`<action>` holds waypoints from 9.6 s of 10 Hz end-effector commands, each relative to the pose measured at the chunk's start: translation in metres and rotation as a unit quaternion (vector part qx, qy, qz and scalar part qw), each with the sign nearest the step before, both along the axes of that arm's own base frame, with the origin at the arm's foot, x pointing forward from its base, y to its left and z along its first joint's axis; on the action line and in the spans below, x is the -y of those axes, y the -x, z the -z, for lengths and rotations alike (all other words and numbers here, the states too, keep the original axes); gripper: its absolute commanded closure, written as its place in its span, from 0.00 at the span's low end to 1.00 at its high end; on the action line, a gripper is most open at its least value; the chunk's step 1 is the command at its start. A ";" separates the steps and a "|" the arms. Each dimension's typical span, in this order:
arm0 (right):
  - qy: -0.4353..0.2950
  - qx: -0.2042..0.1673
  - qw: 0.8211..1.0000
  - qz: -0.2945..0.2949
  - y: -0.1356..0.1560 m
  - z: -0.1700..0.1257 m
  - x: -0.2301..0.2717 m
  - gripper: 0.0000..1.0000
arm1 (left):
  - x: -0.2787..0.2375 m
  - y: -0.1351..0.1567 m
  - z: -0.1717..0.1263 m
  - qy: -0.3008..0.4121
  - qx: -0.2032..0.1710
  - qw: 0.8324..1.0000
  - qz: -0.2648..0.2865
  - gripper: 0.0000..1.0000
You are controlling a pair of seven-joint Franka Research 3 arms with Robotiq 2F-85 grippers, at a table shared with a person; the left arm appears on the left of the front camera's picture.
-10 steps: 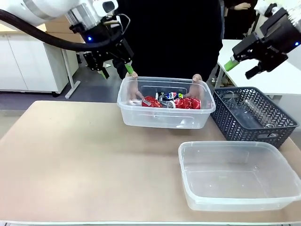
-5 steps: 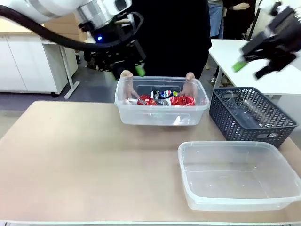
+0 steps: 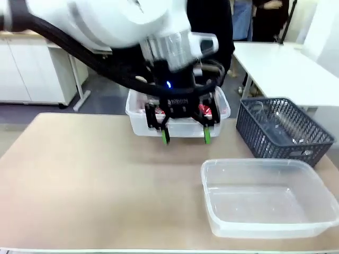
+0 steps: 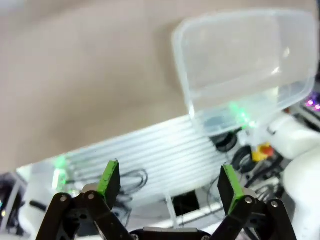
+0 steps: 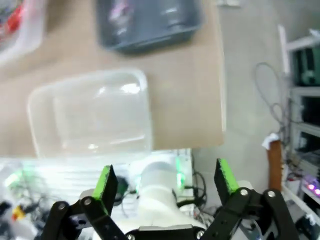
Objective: Sort the waste into each basket.
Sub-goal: Pick up the Organizing box on the right side of the table and lift it, then offer the picked Organizing box to the human.
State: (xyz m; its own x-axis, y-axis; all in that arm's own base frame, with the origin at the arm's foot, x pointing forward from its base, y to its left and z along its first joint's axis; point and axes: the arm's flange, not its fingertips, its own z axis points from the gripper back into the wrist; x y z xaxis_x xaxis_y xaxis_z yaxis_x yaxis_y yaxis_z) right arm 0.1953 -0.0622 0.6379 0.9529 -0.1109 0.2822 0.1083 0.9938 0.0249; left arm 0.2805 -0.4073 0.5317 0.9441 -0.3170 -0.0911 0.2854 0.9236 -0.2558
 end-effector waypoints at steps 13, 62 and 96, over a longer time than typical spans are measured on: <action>-0.071 -0.221 0.973 0.016 -0.066 0.190 0.032 0.00 | 0.025 0.050 0.139 -0.083 -0.017 0.990 -0.112 0.00; -0.125 -0.277 0.951 -0.050 -0.206 0.139 -0.243 1.00 | -0.190 -0.052 0.065 0.005 0.071 0.969 -0.237 1.00; -0.140 -0.273 0.950 -0.060 -0.212 0.151 -0.257 1.00 | -0.180 -0.036 0.057 0.008 0.105 0.970 -0.220 1.00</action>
